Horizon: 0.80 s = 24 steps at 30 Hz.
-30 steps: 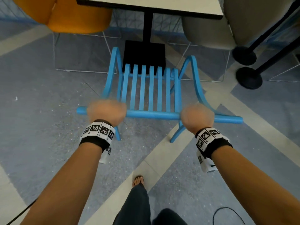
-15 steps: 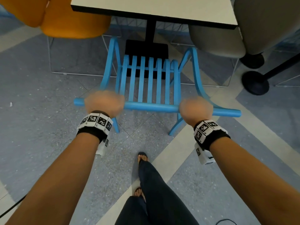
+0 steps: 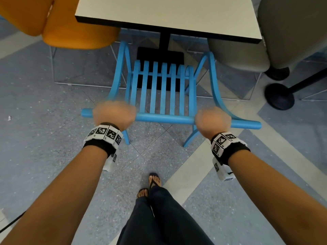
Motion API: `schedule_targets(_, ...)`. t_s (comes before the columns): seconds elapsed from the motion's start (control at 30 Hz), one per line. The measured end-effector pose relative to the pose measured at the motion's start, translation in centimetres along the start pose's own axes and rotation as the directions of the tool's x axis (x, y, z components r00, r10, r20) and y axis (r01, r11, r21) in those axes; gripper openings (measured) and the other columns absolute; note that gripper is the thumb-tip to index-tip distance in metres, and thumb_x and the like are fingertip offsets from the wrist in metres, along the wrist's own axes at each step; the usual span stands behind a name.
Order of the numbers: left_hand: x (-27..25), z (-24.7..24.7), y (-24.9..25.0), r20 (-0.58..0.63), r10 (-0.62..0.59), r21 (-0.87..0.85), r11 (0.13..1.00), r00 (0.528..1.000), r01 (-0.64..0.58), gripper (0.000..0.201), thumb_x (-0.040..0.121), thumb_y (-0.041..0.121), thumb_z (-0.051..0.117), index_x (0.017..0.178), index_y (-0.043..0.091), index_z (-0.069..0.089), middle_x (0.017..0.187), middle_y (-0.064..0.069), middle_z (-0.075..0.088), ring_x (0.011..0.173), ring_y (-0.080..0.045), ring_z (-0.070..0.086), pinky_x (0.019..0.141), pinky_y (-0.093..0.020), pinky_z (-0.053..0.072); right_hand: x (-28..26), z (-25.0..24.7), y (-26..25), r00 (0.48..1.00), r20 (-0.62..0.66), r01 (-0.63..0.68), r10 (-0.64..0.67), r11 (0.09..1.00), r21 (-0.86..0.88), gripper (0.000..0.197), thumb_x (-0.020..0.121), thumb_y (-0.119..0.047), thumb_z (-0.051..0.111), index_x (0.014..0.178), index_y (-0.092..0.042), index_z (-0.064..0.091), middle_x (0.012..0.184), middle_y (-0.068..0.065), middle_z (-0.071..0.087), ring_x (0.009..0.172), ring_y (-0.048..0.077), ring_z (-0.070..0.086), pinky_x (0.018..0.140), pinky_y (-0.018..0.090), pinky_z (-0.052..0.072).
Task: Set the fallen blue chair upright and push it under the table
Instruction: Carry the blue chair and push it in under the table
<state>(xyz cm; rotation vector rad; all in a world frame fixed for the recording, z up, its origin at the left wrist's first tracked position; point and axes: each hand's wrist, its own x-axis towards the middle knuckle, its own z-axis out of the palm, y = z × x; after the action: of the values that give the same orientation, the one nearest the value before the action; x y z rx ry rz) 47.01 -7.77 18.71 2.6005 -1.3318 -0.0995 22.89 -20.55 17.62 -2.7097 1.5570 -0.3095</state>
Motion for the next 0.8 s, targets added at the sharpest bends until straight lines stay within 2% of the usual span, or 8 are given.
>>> schedule_targets(0.13,-0.1,-0.2,-0.1,0.013,0.011,-0.012,1.000,1.000,-0.011,0.039,0.076,0.037,0.036,0.048,0.014,0.049,0.039,0.000,0.035,0.041,-0.024,0.039,0.047,-0.019,0.021,0.0,-0.1,0.0,1.000,0.011,0.012,-0.013,1.000,0.020,0.051,0.078,-0.034,0.025,0.042,-0.008,0.051,0.040,0.004,0.039,0.045,0.023,0.039,0.044,0.017,0.011)
schedule_targets(0.23,-0.1,-0.1,-0.1,0.036,0.012,-0.011,1.000,0.999,-0.012,0.039,0.079,0.036,0.039,0.050,0.013,0.052,0.040,-0.001,0.037,0.044,-0.026,0.042,0.047,-0.020,0.023,-0.1,-0.2,0.4,1.000,-0.009,-0.007,0.008,0.995,0.100,0.040,0.080,-0.032,0.032,0.049,-0.011,0.045,0.046,0.003,0.043,0.045,0.024,0.040,0.042,0.020,0.013)
schedule_targets(0.33,0.1,-0.2,-0.2,0.059,0.014,0.005,1.000,0.998,-0.015,0.039,0.081,0.034,0.044,0.051,0.011,0.055,0.040,0.000,0.036,0.043,-0.024,0.039,0.046,-0.020,0.022,-0.6,-0.3,2.0,0.998,-0.025,-0.057,0.060,0.990,0.126,0.032,0.083,-0.031,0.037,0.059,-0.010,0.046,0.053,0.006,0.048,0.047,0.026,0.042,0.048,0.026,0.026)
schedule_targets(0.43,0.5,-0.3,-0.4,0.097,0.032,0.030,0.999,0.995,-0.035,0.043,0.081,0.036,0.042,0.050,0.010,0.056,0.039,-0.001,0.039,0.039,-0.022,0.037,0.046,-0.020,0.024,-1.0,-0.7,4.8,0.998,-0.003,-0.059,0.059,0.998,0.023,0.042,0.084,-0.033,0.030,0.057,-0.009,0.051,0.050,0.007,0.048,0.046,0.026,0.041,0.053,0.031,0.028)
schedule_targets(0.53,0.5,-0.5,-0.4,0.123,0.038,0.034,0.999,0.992,-0.042,0.046,0.081,0.038,0.041,0.049,0.009,0.055,0.039,-0.002,0.040,0.040,-0.023,0.039,0.047,-0.021,0.028,-1.1,-1.0,5.9,0.998,0.047,-0.043,0.044,0.999,-0.010,0.048,0.085,-0.029,0.032,0.052,-0.005,0.056,0.047,0.013,0.049,0.047,0.028,0.043,0.049,0.031,0.030)
schedule_targets(0.67,-0.3,-0.8,-0.9,0.120,0.016,0.024,1.000,0.993,-0.019,0.044,0.081,0.036,0.044,0.047,0.010,0.053,0.038,-0.002,0.039,0.043,-0.027,0.044,0.052,-0.026,0.033,-1.4,-0.1,5.4,0.997,0.051,-0.048,0.052,0.996,-0.075,0.040,0.078,-0.023,0.032,0.048,-0.006,0.051,0.044,0.008,0.036,0.043,0.024,0.036,0.045,0.027,0.022)
schedule_targets(0.8,-0.8,-1.0,-1.8,0.088,-0.001,0.018,1.000,0.996,0.000,0.042,0.078,0.038,0.039,0.043,0.016,0.046,0.037,0.000,0.036,0.043,-0.027,0.045,0.053,-0.026,0.032,-2.2,0.5,5.1,0.996,0.092,-0.002,0.018,0.984,-0.176,0.040,0.082,-0.024,0.031,0.047,-0.012,0.045,0.045,0.005,0.034,0.043,0.020,0.033,0.046,0.022,0.013)
